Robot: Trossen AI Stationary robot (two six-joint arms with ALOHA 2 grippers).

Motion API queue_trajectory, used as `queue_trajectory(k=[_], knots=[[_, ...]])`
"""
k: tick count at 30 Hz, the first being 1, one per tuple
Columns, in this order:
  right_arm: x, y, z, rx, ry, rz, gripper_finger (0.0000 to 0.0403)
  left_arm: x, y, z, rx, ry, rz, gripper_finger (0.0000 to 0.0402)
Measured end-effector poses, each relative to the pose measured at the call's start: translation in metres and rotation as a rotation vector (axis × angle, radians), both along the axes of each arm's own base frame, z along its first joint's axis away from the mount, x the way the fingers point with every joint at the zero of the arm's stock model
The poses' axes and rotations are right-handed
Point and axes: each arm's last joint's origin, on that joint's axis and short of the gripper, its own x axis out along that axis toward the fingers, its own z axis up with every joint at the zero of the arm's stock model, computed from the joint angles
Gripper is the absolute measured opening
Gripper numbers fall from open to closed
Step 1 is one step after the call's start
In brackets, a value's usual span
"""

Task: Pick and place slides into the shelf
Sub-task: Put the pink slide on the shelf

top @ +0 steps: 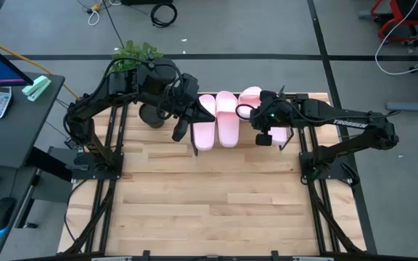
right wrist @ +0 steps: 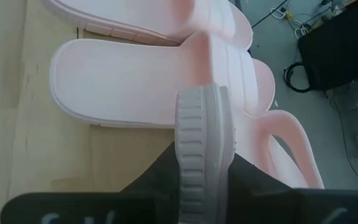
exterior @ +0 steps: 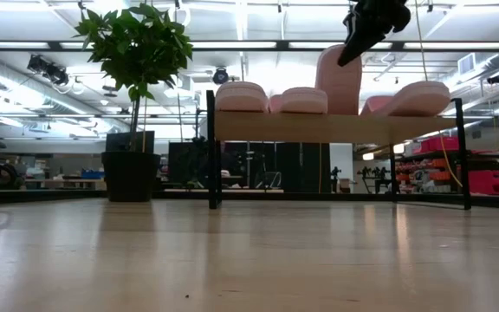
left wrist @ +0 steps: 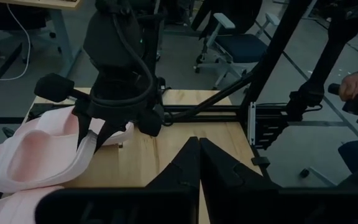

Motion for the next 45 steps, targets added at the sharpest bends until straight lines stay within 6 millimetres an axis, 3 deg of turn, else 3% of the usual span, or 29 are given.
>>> queue_trajectory(k=[14, 32, 45], knots=[[0.0002, 0.0009, -0.0004, 0.056, -0.021, -0.011, 0.0073, 0.0, 0.0, 0.0, -0.003, 0.001, 0.001, 0.0014], [0.0001, -0.0025, 0.0014, -0.011, -0.026, -0.066, 0.0071, 0.0, 0.0, 0.0, -0.005, 0.001, 0.002, 0.0022], [0.0007, -0.0009, 0.0007, 0.08, -0.056, -0.06, 0.007, 0.0, 0.0, 0.0, -0.005, 0.001, 0.002, 0.0019]])
